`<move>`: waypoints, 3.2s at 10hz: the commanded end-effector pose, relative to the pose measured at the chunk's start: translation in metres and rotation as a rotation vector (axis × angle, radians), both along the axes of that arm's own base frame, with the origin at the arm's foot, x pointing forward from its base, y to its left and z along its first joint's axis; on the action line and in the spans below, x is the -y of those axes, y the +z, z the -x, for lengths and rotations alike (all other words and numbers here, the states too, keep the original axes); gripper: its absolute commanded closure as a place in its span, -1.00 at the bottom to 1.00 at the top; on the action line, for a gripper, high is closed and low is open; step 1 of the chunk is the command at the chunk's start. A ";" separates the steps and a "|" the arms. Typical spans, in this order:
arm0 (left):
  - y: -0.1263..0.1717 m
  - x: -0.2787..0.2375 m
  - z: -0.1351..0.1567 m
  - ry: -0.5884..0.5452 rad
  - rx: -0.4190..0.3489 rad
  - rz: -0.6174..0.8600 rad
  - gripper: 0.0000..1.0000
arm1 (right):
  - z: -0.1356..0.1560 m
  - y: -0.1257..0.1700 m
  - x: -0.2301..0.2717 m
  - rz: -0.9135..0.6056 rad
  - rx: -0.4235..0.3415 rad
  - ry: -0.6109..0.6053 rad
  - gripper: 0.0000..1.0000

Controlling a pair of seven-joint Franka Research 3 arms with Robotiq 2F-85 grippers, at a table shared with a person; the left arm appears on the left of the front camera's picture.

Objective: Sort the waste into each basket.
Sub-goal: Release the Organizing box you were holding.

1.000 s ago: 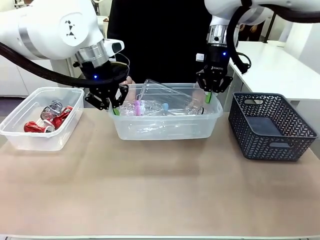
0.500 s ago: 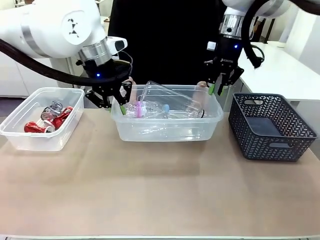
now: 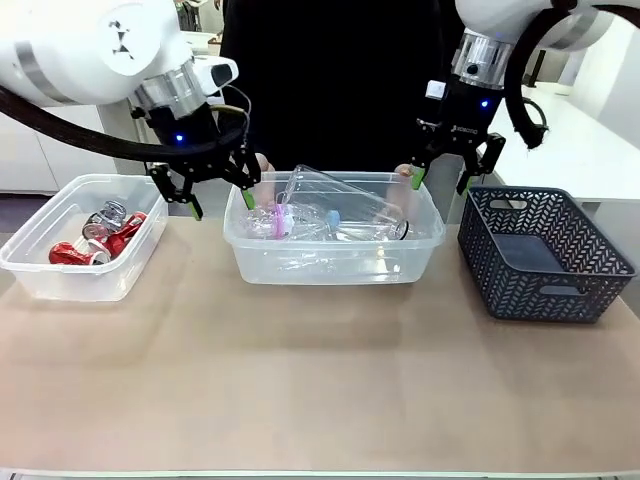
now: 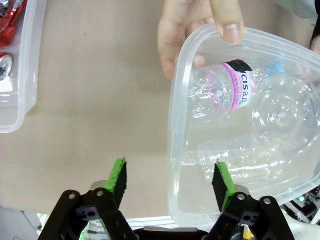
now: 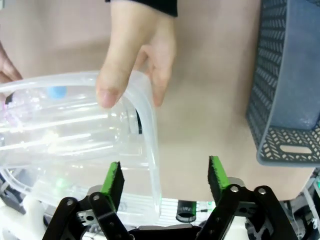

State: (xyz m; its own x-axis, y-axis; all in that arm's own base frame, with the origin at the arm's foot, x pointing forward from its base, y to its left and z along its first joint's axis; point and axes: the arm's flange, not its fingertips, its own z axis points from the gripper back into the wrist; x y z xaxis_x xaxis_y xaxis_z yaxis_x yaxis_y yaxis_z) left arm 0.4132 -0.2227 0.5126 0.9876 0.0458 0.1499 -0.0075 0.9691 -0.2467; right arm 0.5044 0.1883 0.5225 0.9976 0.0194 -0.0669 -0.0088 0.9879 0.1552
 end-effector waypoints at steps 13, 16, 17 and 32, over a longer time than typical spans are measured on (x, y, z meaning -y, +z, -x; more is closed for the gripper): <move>0.002 -0.002 0.002 -0.008 0.005 0.009 -1.00 | -0.001 -0.002 -0.001 -0.002 0.011 -0.001 -1.00; 0.055 -0.006 0.049 -0.106 0.137 -0.018 -1.00 | 0.075 0.030 0.015 -0.042 0.083 0.072 -1.00; 0.071 -0.020 0.080 -0.122 0.158 0.015 -1.00 | 0.116 0.041 0.033 -0.094 0.105 0.067 -1.00; 0.048 -0.199 0.192 0.226 -0.007 1.180 -1.00 | 0.292 0.032 0.209 -1.234 0.274 -0.254 -1.00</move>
